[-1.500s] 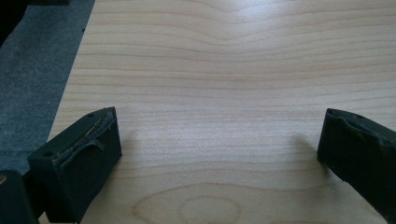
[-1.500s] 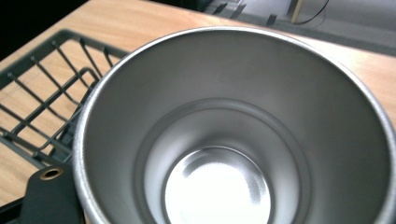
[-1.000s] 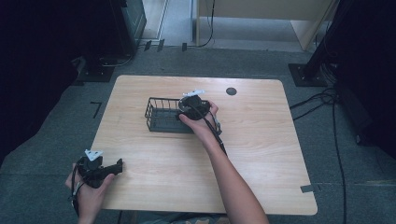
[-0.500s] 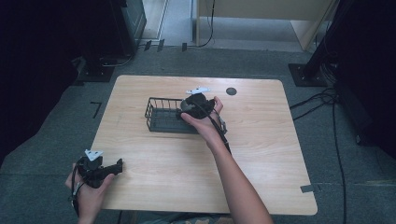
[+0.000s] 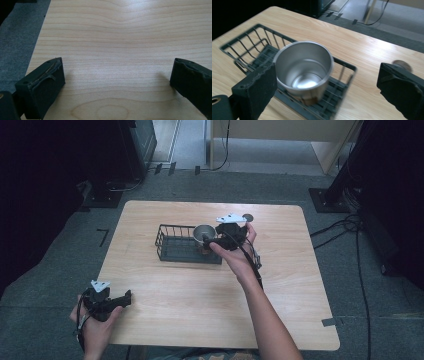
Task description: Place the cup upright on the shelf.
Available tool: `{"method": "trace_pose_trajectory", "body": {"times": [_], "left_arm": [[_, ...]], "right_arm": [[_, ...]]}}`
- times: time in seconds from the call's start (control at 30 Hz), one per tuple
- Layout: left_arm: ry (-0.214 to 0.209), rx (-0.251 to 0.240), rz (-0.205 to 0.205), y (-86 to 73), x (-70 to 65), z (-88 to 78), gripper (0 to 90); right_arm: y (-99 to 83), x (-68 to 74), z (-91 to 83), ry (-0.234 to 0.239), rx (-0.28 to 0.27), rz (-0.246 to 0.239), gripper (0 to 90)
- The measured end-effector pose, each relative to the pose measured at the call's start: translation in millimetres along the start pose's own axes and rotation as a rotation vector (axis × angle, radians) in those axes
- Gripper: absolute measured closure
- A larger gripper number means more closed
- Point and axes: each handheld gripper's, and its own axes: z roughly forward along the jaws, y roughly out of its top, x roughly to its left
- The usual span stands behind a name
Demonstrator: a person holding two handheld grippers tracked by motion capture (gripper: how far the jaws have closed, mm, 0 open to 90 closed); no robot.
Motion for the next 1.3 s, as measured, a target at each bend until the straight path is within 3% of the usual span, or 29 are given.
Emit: {"method": "trace_pose_trajectory", "body": {"times": [0.57,0.87,1.1,1.3], "left_arm": [[0.0,-0.001,0.002,0.0,0.0,0.1,0.0],[0.001,0.0,0.003,0.0,0.1,0.0,0.0],[0.001,0.001,0.003,0.0,0.1,0.0,0.0],[0.001,0.0,0.002,0.0,0.1,0.0,0.0]], "right_arm": [[-47.4,-53.9,-39.3,-0.063,-0.027,0.064,2.9],[-74.1,-74.2,-55.9,-0.104,-0.025,0.065,2.9],[-95.6,-90.6,-65.4,-0.167,-0.019,0.086,3.0],[-114.5,-103.0,-74.3,-0.188,-0.008,0.11,3.0]]}}
